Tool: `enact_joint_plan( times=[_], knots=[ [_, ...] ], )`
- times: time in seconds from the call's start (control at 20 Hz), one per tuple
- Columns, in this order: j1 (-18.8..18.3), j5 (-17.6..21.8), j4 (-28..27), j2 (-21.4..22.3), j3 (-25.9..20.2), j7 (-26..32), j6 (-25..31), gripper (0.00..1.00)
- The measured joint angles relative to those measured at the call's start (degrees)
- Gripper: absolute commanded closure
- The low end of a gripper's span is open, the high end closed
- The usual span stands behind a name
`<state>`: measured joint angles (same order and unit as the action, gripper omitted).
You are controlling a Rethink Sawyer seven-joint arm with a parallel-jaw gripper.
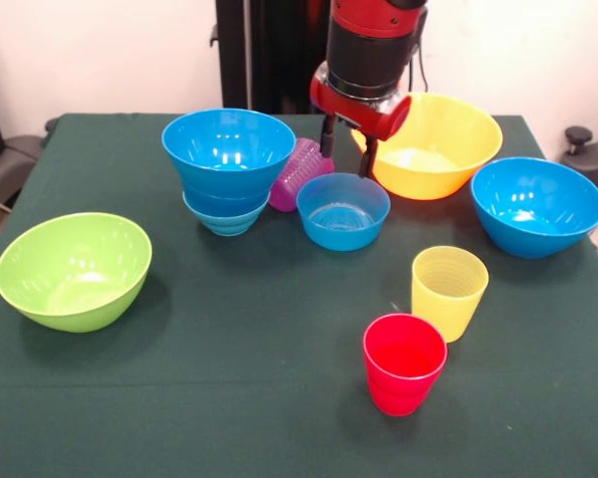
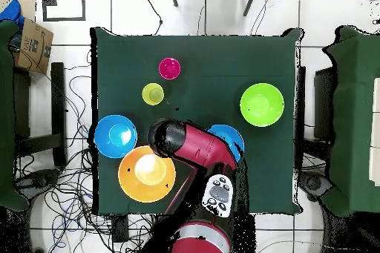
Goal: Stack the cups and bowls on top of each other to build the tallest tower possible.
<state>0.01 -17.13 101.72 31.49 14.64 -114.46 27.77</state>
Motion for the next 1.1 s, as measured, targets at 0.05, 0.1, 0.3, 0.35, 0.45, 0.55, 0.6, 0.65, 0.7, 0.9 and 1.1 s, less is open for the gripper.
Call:
enact_joint_plan(
  times=[0.05, 0.1, 0.3, 0.35, 0.45, 0.55, 0.6, 0.65, 0.7, 0.9, 1.1],
  knots=[
    [-0.01, 0.13, -0.02, 0.00, 0.00, 0.00, -0.80, 0.00],
    [-0.01, 0.20, -0.04, 0.00, 0.00, 0.00, -1.29, 0.00],
    [-0.01, 0.37, -0.30, -0.04, 0.00, 0.00, -2.50, 0.00],
    [-0.01, 0.37, -0.41, -0.08, 0.00, 0.00, -2.66, 0.00],
    [-0.01, 0.37, -0.85, -0.28, 0.01, 0.00, -2.92, 0.00],
    [-0.01, 0.58, -1.40, -0.47, 0.01, 0.00, -2.93, 0.00],
    [-0.01, 0.79, -1.81, -0.59, 0.02, 0.00, -2.93, 0.00],
    [-0.01, 0.97, -2.14, -0.69, 0.02, 0.00, -2.93, 0.00],
    [-0.03, 1.23, -2.68, -0.88, 0.07, 0.00, -2.93, 0.00],
    [-0.20, 2.44, -4.95, -2.04, 0.49, 0.00, -2.93, 0.00],
    [-0.75, 3.61, -6.98, -3.06, 0.88, 0.00, -2.93, 0.00]
  ],
)
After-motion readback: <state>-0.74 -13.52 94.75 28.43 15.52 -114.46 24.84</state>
